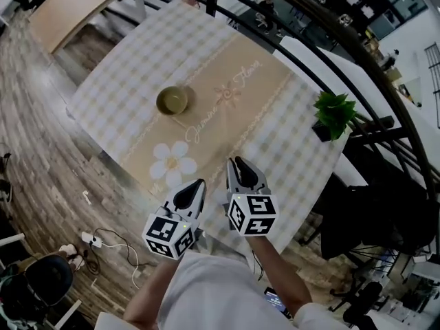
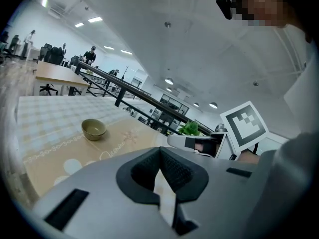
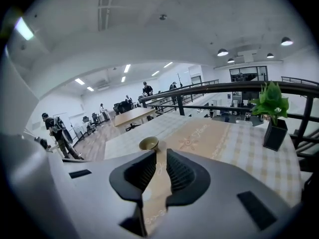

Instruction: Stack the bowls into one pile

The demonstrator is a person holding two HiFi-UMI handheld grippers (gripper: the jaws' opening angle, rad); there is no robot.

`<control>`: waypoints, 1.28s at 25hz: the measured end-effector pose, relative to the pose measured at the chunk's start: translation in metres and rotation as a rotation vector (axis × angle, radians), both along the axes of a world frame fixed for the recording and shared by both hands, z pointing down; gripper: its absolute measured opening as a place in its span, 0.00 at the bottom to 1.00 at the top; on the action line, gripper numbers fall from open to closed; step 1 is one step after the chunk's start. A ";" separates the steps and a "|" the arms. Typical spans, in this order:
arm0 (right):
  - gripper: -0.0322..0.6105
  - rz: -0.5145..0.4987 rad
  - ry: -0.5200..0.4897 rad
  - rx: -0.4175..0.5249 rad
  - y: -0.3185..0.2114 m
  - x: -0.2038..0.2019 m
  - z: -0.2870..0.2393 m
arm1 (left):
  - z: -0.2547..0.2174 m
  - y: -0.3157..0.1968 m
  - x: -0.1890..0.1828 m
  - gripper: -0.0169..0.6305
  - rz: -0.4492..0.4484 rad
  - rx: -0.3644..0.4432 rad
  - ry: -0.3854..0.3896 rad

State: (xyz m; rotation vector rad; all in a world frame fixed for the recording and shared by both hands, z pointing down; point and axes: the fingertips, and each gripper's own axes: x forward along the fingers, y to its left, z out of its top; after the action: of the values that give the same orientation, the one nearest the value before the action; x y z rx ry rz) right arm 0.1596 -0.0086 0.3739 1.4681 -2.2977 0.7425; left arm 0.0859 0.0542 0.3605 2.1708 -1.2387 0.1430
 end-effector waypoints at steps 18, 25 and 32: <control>0.18 0.189 0.061 0.104 0.104 0.139 -0.058 | -0.059 0.057 0.114 0.05 0.198 0.079 -0.005; 0.18 0.239 0.068 0.131 0.139 0.188 -0.061 | -0.060 0.083 0.167 0.05 0.293 0.105 0.002; 0.18 0.300 0.055 0.132 0.188 0.213 -0.064 | -0.079 0.113 0.192 0.05 0.326 0.187 -0.050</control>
State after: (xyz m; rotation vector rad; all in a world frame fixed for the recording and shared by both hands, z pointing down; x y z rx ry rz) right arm 0.3725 0.1797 0.3095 1.8965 -2.1464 0.6274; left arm 0.2778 0.1673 0.2816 2.5360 -0.9476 0.2243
